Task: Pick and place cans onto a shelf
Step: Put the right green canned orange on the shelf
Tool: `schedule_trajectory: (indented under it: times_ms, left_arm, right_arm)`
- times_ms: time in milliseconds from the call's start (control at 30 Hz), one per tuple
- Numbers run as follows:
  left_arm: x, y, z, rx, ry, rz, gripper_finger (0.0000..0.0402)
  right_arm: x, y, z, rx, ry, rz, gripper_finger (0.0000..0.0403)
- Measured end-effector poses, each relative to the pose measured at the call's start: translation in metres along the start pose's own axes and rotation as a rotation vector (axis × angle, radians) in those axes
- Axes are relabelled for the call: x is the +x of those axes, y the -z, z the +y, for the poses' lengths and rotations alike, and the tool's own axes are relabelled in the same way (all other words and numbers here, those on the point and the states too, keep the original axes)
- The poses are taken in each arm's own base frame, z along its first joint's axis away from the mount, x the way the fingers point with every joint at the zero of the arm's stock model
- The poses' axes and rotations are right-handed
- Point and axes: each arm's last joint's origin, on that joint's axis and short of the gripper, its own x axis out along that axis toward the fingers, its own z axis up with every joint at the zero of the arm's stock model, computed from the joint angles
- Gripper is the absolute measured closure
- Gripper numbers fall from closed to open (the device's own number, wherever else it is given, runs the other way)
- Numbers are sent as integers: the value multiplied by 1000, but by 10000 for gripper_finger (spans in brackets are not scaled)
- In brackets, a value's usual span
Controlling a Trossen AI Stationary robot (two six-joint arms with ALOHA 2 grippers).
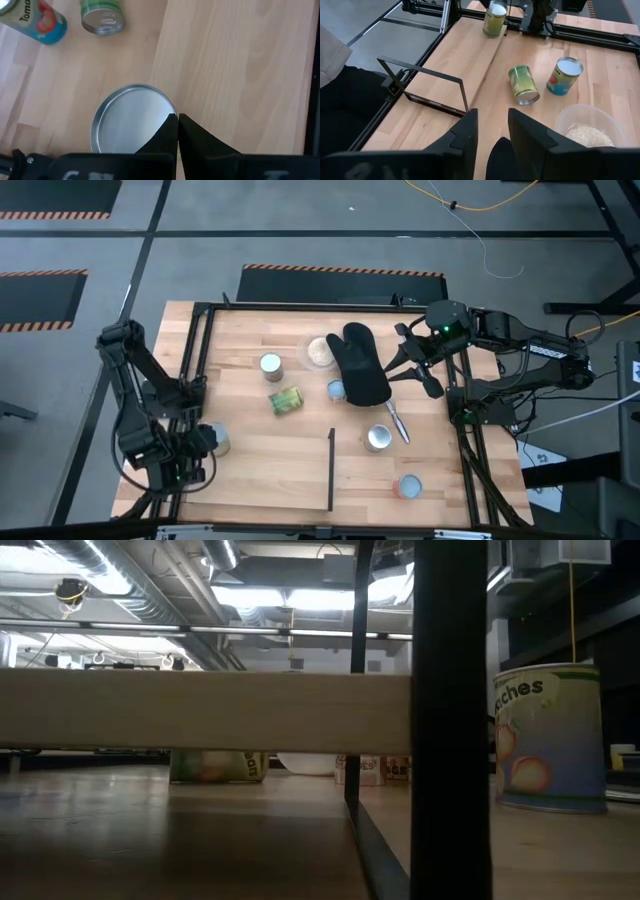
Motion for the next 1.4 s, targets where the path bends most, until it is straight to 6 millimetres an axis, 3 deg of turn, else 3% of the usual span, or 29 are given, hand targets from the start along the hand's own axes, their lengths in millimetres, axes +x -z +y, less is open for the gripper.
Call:
schedule_trajectory:
  times_ms: [733, 1400]
  left_arm:
    - [4, 10, -9, 29, -10, 47, 369]
    - [3, 10, -9, 35, -2, 57, 394]
  right_arm:
    - [0, 0, 0, 1, 0, 0, 291]
    - [0, 0, 0, -2, 0, 0, 291]
